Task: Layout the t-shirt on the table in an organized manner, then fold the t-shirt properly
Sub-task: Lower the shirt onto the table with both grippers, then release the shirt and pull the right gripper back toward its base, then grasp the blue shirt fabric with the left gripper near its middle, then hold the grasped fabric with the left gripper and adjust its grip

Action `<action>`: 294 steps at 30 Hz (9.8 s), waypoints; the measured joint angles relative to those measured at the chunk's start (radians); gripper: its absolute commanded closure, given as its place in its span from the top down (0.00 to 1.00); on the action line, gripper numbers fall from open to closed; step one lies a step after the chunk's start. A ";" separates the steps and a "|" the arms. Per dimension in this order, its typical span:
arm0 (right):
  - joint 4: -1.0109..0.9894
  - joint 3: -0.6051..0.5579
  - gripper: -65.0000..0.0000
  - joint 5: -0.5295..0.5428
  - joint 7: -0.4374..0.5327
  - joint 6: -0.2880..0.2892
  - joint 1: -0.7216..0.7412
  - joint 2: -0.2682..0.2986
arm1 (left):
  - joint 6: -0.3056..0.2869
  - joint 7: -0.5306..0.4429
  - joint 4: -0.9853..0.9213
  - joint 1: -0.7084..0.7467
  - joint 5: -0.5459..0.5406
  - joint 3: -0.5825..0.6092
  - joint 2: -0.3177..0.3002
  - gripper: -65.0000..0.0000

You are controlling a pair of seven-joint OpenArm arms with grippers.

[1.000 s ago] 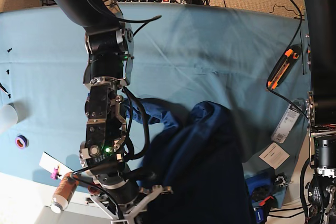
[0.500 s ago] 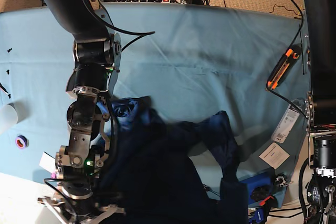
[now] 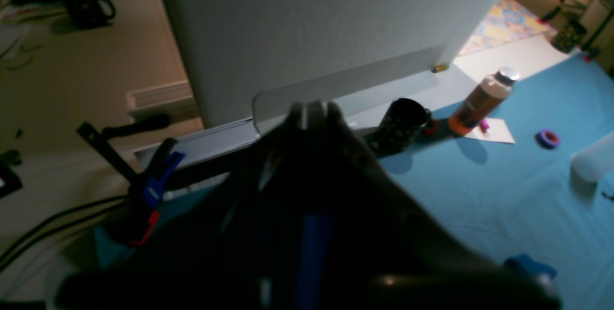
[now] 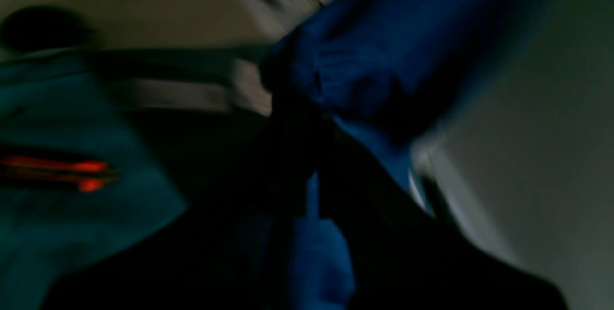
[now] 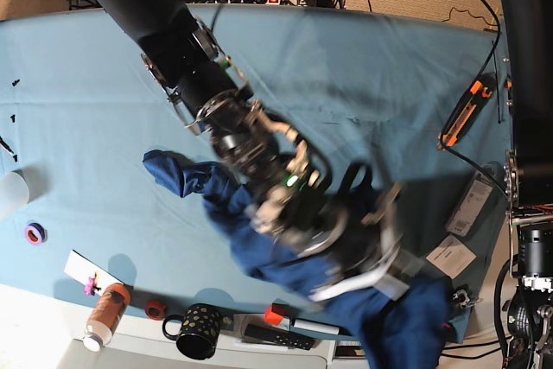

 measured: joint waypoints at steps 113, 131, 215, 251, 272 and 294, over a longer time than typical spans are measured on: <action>0.581 1.529 0.00 0.472 -0.175 0.043 -0.554 0.283 | -0.243 -0.137 0.000 0.460 -0.016 0.179 0.385 0.57; 0.581 1.275 0.00 0.169 -0.157 0.032 -0.487 0.297 | -0.245 -0.009 0.029 0.802 -0.270 0.177 0.288 0.57; 0.196 1.519 0.00 0.094 -0.210 -0.048 -0.607 0.344 | -0.056 -0.115 0.600 0.859 0.721 0.659 0.454 0.42; 0.196 1.519 0.00 0.094 -0.212 -0.048 -0.607 0.343 | -0.030 -0.189 0.368 0.790 0.700 0.659 0.463 0.41; 0.196 1.519 0.00 0.094 -0.212 -0.048 -0.607 0.343 | -0.096 -0.214 0.408 0.848 0.708 0.657 0.440 0.41; 0.196 1.519 0.00 0.094 -0.212 -0.048 -0.607 0.343 | -0.048 -0.224 0.364 0.801 0.732 0.655 0.441 0.41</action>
